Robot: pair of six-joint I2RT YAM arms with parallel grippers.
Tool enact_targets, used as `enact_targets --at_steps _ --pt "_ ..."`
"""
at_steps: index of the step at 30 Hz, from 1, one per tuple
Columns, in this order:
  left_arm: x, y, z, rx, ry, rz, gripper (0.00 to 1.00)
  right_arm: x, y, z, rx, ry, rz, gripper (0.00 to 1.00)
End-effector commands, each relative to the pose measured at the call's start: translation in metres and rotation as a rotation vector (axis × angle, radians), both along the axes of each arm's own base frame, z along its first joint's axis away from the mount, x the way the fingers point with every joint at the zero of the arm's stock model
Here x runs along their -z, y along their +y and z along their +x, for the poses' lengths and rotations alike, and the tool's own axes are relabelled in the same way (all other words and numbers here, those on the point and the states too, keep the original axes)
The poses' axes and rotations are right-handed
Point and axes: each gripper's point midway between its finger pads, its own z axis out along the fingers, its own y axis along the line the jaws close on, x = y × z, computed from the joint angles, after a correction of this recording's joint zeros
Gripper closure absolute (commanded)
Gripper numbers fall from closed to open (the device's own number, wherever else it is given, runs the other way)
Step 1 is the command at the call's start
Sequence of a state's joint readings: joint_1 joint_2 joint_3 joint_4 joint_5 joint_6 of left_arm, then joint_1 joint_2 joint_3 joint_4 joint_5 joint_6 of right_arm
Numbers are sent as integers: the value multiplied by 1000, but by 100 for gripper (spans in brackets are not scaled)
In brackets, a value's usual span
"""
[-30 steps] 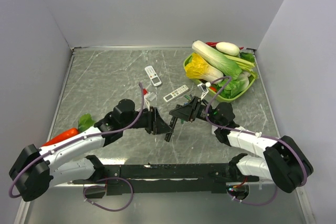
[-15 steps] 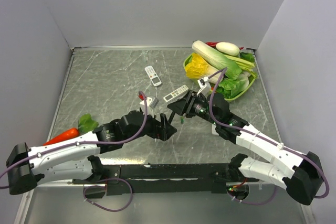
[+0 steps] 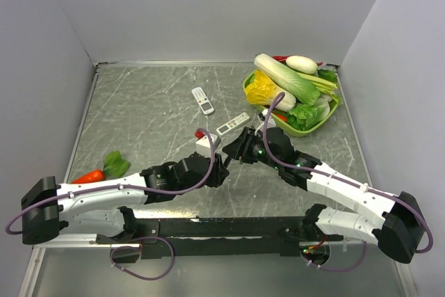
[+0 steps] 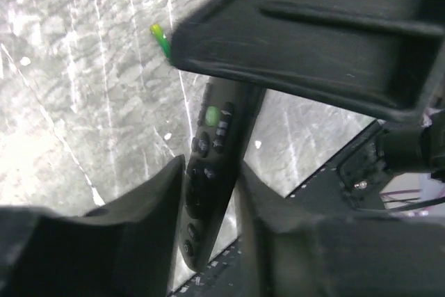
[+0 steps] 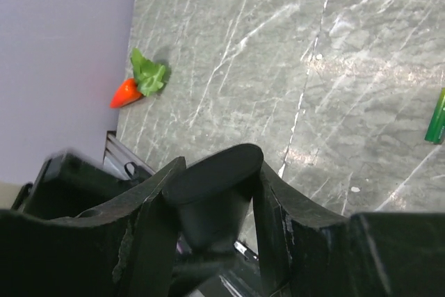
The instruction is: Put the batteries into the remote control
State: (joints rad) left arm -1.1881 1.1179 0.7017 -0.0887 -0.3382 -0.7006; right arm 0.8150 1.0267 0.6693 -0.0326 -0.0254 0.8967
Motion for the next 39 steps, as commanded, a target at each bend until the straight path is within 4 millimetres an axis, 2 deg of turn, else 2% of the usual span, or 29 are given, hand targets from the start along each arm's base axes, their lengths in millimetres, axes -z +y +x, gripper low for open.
enact_targets --at_steps 1,4,5,7,8,10,11,12,13,14,15,16,17,19,22,24,25,26,28,33,36,39 --pt "-5 -10 1 -8 -6 -30 72 -24 10 4 16 -25 62 89" --pt "-2 -14 -5 8 30 -46 95 -23 13 5 8 -29 81 84" --pt "0 -14 -8 8 53 -58 99 -24 14 4 -2 -38 87 76" --pt "1 -14 -15 31 85 -74 99 -23 14 2 -19 -59 95 64" --pt "5 -12 -19 31 110 -84 99 -27 13 3 -32 -95 98 53" --pt "1 -10 -26 61 145 -123 99 -30 11 1 -58 -143 104 44" --pt "8 -5 -30 58 176 -131 99 -37 11 1 -85 -189 116 36" --pt "-3 -5 -33 88 193 -193 99 -37 9 -2 -105 -216 128 34" --pt "8 2 -38 87 234 -204 99 -40 8 -3 -122 -241 141 28" --pt "4 5 -31 72 240 -253 99 -51 8 -5 -160 -295 180 25" --pt "-12 5 -37 116 242 -331 99 -48 6 -8 -174 -310 189 23" --pt "-5 11 -39 113 272 -356 99 -48 4 -9 -186 -327 199 18" --pt "-8 15 -35 105 277 -391 99 -50 4 -11 -202 -348 215 16" --pt "-20 18 -43 151 289 -482 99 -52 6 -16 -254 -376 240 14" --pt "-36 24 -44 173 296 -610 99 -51 13 -23 -318 -404 269 13" --pt "-44 27 -47 208 303 -667 99 -41 18 -24 -337 -382 280 12" --pt "-41 28 -49 205 326 -683 99 -47 21 -26 -356 -397 312 12" --pt "-47 28 -50 227 319 -713 99 -43 24 -26 -368 -389 317 12" --pt "-46 27 -52 231 342 -727 99 -47 29 -29 -399 -393 346 12" --pt "-55 26 -56 266 344 -770 99 -42 39 -28 -430 -374 363 12" --pt "-62 26 -59 287 339 -801 99 -38 42 -32 -455 -368 383 14" --pt "-68 25 -61 303 346 -829 99 -36 44 -36 -477 -373 420 23"
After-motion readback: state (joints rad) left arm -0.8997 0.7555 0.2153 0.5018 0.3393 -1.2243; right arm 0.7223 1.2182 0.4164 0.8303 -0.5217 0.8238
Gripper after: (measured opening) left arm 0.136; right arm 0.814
